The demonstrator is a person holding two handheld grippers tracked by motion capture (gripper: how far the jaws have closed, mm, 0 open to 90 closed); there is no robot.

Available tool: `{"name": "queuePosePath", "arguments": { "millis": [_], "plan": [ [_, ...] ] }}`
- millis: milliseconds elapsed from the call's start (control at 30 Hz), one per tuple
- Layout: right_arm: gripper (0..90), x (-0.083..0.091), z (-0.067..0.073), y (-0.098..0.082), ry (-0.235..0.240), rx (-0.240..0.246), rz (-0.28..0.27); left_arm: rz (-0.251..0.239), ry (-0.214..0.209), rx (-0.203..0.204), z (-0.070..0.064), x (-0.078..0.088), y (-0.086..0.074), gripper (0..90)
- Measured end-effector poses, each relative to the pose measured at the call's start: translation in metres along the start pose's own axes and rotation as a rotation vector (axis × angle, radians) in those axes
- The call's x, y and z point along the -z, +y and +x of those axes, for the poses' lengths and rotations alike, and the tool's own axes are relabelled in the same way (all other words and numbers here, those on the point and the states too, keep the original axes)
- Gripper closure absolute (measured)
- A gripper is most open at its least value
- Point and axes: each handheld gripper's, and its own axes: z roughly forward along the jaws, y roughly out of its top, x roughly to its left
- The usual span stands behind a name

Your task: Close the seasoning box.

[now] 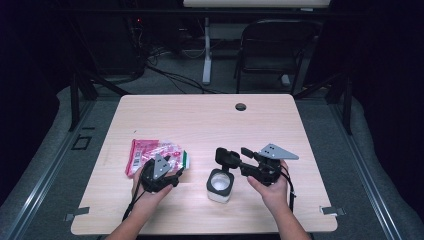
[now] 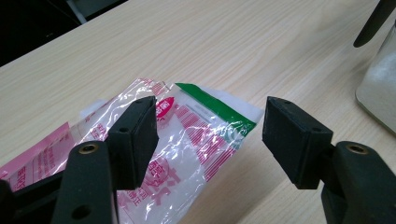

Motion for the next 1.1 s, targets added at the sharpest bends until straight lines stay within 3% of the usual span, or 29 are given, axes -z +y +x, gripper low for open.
{"name": "queuePosePath", "arguments": {
  "millis": [567,700,800,1000,1100],
  "plan": [
    [53.6,-0.012,0.002,0.0,0.008,0.028,0.027,0.002,0.009,0.005,0.003,0.002,-0.001,35.8],
    [60.4,-0.012,0.003,0.0,0.017,0.051,0.038,0.001,0.01,0.01,0.004,0.002,-0.001,35.7],
    [65.3,-0.011,0.005,0.0,-0.002,0.089,0.054,0.001,0.011,0.011,0.004,0.002,-0.002,35.8],
    [75.7,-0.009,0.007,-0.001,0.006,0.105,0.052,-0.003,0.014,0.014,0.005,0.003,-0.002,35.8],
    [76.6,-0.009,0.009,-0.001,-0.002,0.123,0.052,-0.005,0.016,0.015,0.005,0.003,-0.002,35.8]
  ]
}}
